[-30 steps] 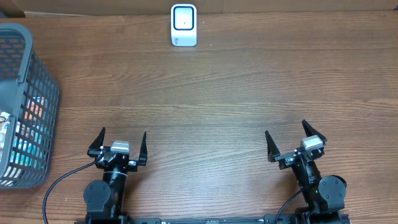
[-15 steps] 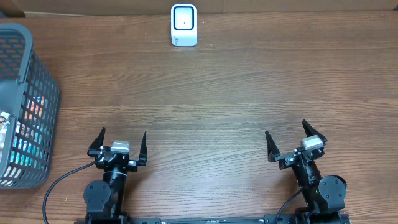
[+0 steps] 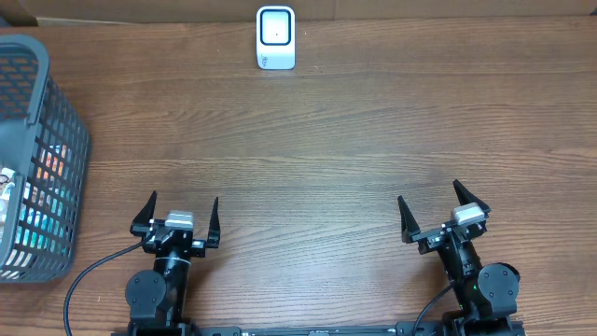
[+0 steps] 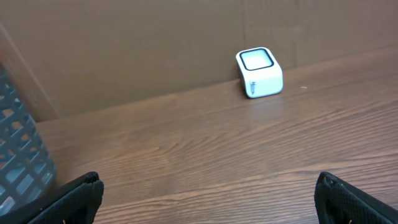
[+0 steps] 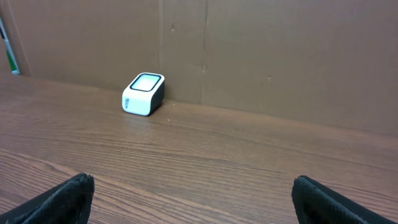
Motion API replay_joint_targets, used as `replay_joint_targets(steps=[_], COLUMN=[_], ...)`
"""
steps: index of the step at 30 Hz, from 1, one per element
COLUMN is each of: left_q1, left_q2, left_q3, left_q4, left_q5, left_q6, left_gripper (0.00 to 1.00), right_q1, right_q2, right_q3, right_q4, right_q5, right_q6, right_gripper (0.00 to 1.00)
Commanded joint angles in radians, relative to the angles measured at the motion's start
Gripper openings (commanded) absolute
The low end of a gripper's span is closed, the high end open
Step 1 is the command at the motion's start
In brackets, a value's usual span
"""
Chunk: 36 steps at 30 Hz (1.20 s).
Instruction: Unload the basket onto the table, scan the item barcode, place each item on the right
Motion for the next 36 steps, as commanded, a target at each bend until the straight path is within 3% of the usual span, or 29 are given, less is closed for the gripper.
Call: replay_joint_targets(steps=[1,6,9,15,21,25,29,36], left_q1=[0.010,0.011,0.011,0.011,0.011,0.010,0.010,0.010], left_q2=[-0.008,-0.008,0.015,0.230,0.611,0.995,1.244,1.461], left_q3=[-0.003,0.049,0.162,0.405,0.757,1.170,1.400,1.423], left_q4=[0.014,-0.014,-0.112,-0.236,-0.428,-0.792,-0.990,-0.943], left_q5=[0.102,0.129,0.128,0.140,0.225,0.311,0.472,0.540], left_q6=[-0.016,-0.050,-0.049,-0.049,-0.049,-0.049,-0.049,-0.171], left_gripper=[1.00,1.00,1.00,1.00,1.00,1.00,1.00,0.99], right_q1=[0.005,0.005,0.005,0.005,0.005,0.005,0.005,0.005], right_q2=[-0.011,-0.011,-0.011,-0.011,-0.011,-0.011,-0.011,-0.011], right_q3=[-0.010,-0.010,-0.010,-0.010,-0.010,-0.010,-0.010,-0.010], right_q4=[0.003,0.003,0.003,0.003,0.003,0.003,0.003,0.003], right_q5=[0.009,0.009,0.009,0.009,0.009,0.009,0.009,0.009], right_q6=[-0.001,-0.001,-0.001,-0.001,-0.001,-0.001,-0.001,-0.001], right_gripper=[1.00,1.00,1.00,1.00,1.00,1.00,1.00,1.00])
